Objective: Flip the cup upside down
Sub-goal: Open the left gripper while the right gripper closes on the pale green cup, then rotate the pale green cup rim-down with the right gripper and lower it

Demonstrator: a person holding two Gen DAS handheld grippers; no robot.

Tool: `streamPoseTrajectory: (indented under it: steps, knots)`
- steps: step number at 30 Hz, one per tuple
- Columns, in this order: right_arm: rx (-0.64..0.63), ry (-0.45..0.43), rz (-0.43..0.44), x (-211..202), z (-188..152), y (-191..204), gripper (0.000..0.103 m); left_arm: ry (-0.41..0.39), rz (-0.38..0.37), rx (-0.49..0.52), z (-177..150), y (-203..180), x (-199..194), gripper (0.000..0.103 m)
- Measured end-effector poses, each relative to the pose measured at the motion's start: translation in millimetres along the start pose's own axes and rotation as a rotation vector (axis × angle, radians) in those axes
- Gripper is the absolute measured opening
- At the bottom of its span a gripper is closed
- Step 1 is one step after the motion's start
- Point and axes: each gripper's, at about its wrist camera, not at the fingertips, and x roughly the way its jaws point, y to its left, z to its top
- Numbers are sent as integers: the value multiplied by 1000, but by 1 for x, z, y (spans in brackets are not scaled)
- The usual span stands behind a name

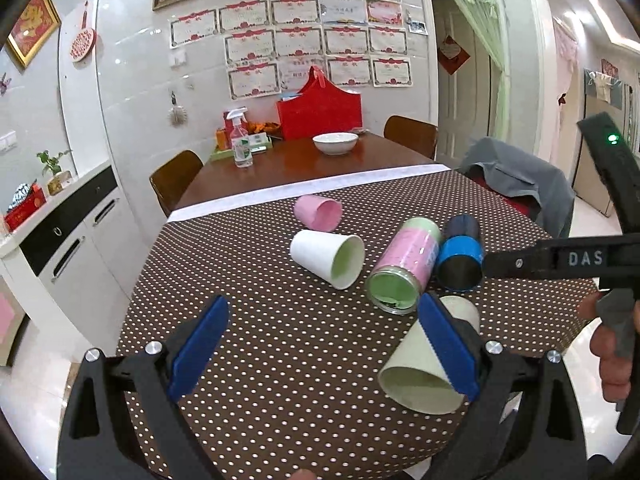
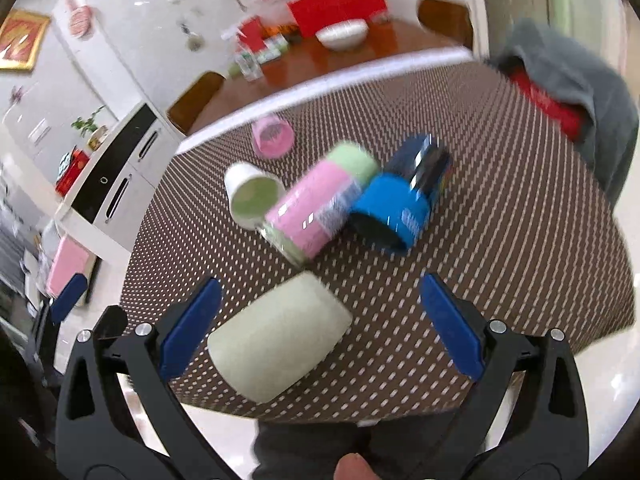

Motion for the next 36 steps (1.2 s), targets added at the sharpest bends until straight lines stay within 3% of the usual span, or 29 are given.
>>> streamPoseTrajectory:
  steps: [10,20,27,30,32,36]
  knots:
    - [89,111,-39,24,-4,16,97,-16,-3,-90,-9,26,11,94]
    - [244,253,-77,62,-8,12,97,67,-42,-124,-20,51,44,94]
    - [338,342,-61,84,-13,8,97,48,-49,-171,-23,64,52,94]
    - [349,363,-52,91,-13,10,93,43,-44,-174,-24,65,52,94]
    - [345,361,-33,93,-11,15,85,46,-47,-173,-25,65,54,94]
    - [332,353,-41,95,-8,20,83,53,-51,-172,-27,63,54,94]
